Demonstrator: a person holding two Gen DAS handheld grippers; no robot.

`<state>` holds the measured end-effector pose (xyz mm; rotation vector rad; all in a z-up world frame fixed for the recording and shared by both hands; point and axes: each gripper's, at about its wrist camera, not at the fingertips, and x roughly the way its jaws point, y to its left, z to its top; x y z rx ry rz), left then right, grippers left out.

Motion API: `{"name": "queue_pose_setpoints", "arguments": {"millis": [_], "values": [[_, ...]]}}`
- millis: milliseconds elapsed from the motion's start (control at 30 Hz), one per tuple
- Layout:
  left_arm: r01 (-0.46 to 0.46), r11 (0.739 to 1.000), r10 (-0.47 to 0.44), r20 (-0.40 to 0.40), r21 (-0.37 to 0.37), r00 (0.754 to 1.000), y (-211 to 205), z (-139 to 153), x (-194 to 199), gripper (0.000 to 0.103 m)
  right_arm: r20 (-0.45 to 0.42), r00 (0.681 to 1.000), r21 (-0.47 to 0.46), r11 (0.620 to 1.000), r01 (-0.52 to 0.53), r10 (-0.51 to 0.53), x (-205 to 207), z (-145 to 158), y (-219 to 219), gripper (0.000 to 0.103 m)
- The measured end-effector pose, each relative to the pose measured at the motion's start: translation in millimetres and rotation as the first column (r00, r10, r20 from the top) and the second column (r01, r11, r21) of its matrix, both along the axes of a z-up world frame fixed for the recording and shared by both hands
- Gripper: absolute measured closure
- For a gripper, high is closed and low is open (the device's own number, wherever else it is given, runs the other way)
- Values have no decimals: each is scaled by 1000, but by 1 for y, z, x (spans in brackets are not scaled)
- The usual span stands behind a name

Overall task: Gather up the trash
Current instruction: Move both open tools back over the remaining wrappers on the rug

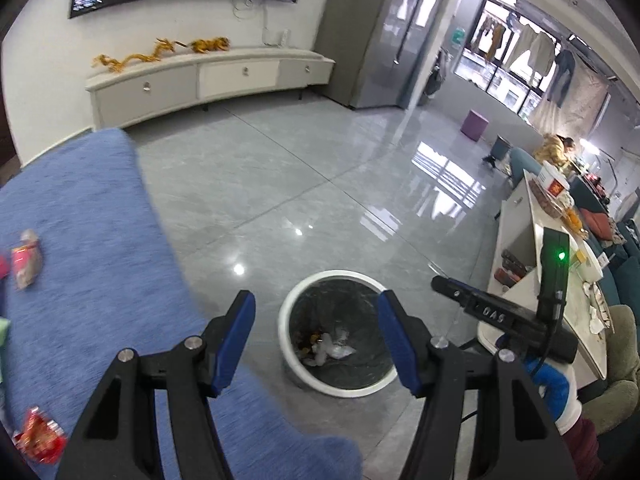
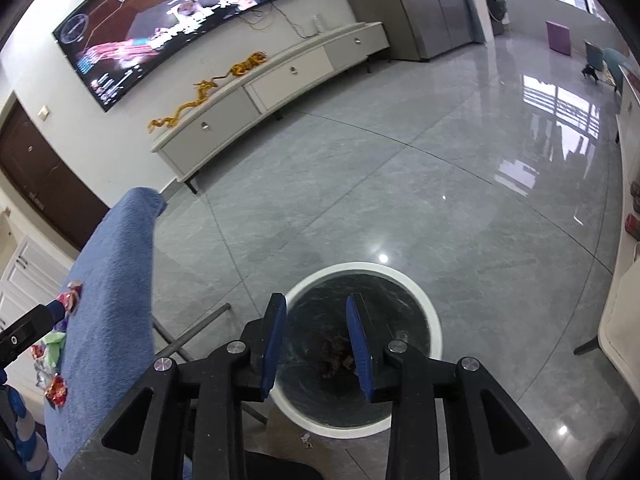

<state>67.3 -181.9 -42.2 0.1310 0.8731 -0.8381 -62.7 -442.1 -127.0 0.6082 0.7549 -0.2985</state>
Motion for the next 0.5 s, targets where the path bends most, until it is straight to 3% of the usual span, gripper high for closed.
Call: {"name": "queue_pose_setpoints", "arguments": {"millis": [300,500], "values": [[-170,985,172,51,-35,984,111,20,-2,42,57,995,-48,995,-82,85,12,34,42,67],[-314,946,319,61,-81,946,197,27,-6,41,84,983,-100,983,-154,162,21,60,80,61]]}}
